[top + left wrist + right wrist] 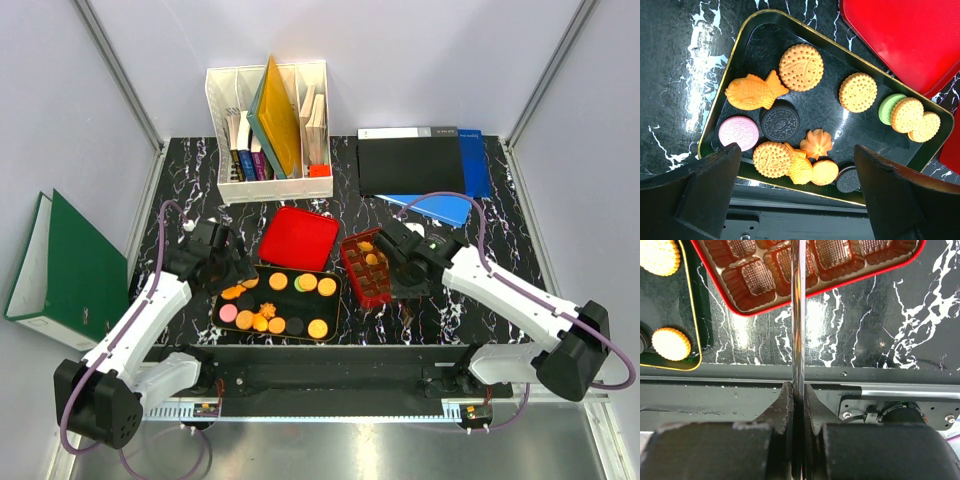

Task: Pack the cookies

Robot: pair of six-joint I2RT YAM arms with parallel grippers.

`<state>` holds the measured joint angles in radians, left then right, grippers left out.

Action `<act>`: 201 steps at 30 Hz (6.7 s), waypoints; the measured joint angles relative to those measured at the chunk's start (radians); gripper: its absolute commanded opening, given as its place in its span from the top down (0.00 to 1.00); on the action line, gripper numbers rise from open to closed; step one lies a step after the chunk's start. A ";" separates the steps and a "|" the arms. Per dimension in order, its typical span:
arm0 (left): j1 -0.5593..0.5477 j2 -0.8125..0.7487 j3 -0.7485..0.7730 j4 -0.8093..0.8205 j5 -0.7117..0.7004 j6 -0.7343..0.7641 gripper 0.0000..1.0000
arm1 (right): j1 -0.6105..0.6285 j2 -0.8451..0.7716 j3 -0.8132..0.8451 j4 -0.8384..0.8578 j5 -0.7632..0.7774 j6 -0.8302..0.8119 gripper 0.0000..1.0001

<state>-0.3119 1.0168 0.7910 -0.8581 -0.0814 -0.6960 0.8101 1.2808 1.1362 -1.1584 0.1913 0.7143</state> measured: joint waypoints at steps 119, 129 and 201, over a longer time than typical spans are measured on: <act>-0.034 0.067 -0.002 0.030 0.000 0.000 0.03 | -0.030 -0.060 0.082 -0.152 0.115 -0.027 1.00; -0.034 0.067 -0.002 0.030 0.001 0.001 0.03 | -0.047 -0.024 0.079 -0.170 0.163 -0.028 1.00; -0.034 0.079 -0.015 0.045 0.007 0.011 0.03 | -0.105 -0.037 -0.033 0.018 -0.124 -0.093 1.00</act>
<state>-0.3458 1.0954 0.7757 -0.8127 -0.0746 -0.6846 0.7048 1.2434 1.1034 -1.1408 0.0673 0.6209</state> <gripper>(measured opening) 0.976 0.073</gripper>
